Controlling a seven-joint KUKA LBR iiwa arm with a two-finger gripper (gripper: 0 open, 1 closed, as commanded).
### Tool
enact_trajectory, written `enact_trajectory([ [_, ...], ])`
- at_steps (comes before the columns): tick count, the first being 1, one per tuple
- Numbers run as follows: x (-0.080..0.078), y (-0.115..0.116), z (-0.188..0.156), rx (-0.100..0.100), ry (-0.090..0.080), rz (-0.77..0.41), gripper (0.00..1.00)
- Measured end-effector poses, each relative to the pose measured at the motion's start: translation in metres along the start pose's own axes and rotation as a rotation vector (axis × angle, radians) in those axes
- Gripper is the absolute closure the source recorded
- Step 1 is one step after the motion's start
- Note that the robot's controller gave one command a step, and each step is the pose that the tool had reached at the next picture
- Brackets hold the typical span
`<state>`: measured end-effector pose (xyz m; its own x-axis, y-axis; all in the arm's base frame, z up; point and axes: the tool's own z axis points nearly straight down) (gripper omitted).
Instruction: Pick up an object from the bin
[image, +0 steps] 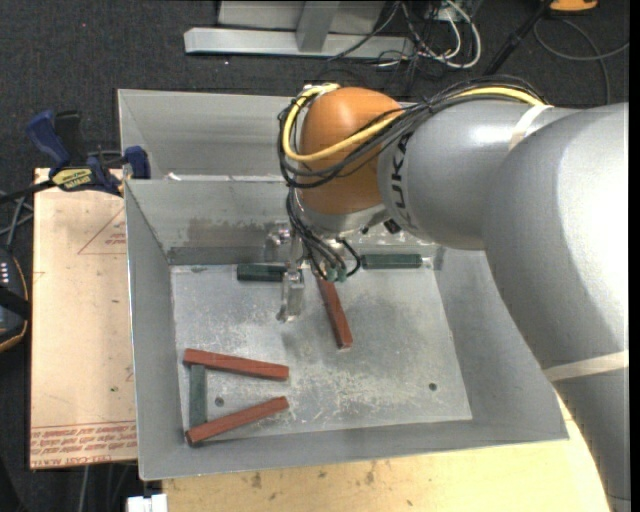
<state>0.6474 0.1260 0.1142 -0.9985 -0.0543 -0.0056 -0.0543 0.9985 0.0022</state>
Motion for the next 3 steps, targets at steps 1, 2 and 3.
enact_trajectory([
  [1, 0.004, -0.019, 0.040, -0.001, -0.003, -0.006, 1.00],
  [2, 0.004, -0.019, 0.040, -0.001, -0.003, -0.006, 1.00],
  [3, 0.012, -0.025, -0.140, 0.001, -0.006, -0.076, 1.00],
])
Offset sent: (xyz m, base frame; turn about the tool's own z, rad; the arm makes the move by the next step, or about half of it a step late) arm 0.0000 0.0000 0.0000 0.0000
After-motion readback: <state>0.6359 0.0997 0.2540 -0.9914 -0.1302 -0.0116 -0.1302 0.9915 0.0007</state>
